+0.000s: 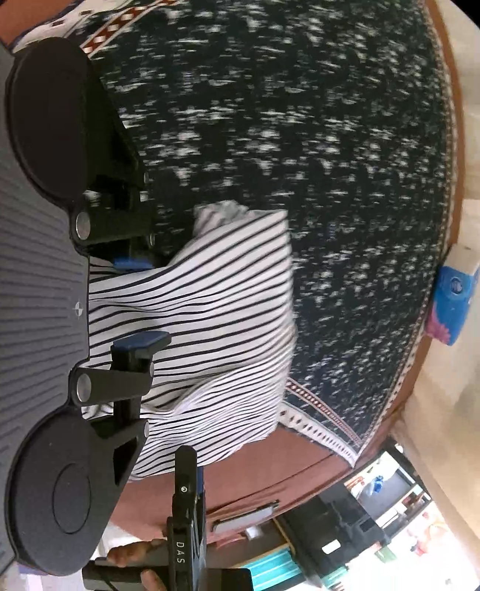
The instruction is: Fold clothes
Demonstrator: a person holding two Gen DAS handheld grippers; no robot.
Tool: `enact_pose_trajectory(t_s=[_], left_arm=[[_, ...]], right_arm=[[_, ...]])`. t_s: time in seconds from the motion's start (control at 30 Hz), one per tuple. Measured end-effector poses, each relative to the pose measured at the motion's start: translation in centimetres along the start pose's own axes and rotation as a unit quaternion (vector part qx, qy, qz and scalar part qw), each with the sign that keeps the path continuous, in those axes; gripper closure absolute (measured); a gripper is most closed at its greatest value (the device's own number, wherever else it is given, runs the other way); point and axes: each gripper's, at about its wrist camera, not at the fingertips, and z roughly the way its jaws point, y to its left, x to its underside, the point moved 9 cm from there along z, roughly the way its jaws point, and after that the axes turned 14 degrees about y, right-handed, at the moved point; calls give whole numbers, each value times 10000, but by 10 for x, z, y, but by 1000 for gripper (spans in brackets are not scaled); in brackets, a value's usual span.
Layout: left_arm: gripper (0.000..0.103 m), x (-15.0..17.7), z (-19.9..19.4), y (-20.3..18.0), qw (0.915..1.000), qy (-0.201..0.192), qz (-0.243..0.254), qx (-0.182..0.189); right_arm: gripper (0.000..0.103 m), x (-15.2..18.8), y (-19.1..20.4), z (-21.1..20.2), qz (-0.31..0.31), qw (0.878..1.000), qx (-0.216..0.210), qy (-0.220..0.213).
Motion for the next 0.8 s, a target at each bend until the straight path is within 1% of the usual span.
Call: enact_pose_trajectory(t_s=[0.07, 0.17, 0.23, 0.27, 0.3, 0.33, 0.37, 0.43, 0.57, 0.7, 0.8], left_arm=[[57, -2, 4, 0, 10000, -8, 3, -2], [58, -17, 7, -5, 10000, -64, -33, 53], [61, -20, 9, -11, 10000, -44, 53, 20], [64, -18, 9, -13, 9999, -19, 108, -5], [70, -16, 10, -14, 9999, -7, 154, -48], [87, -14, 10, -15, 9998, -7, 169, -93], [96, -13, 9, -15, 9997, -6, 184, -137], [102, -14, 5, -17, 9994, -27, 235, -253], [103, -21, -5, -26, 9975, -128, 427, -551], [103, -35, -19, -41, 9963, -328, 606, -521], [103, -53, -32, -55, 9939, -561, 813, -489]], right_arm=[[53, 3, -1, 1, 35, 10000, -80, 5], [56, -9, -2, 4, 258, 9994, -214, -125], [57, -14, 2, 8, 216, 9995, -173, -117], [60, -14, 3, 9, 162, 9998, -109, -74], [70, -14, 5, 10, 111, 9999, -48, -20], [79, -12, 6, 10, 85, 9999, -3, 99], [93, -10, 5, 12, 103, 9997, 29, 201], [96, -7, 7, 11, 84, 9994, 175, 270], [97, -9, 24, 3, -160, 9990, 360, 226], [98, -17, 39, -8, -406, 9980, 475, 124], [98, -29, 48, -26, -470, 9977, 460, -137]])
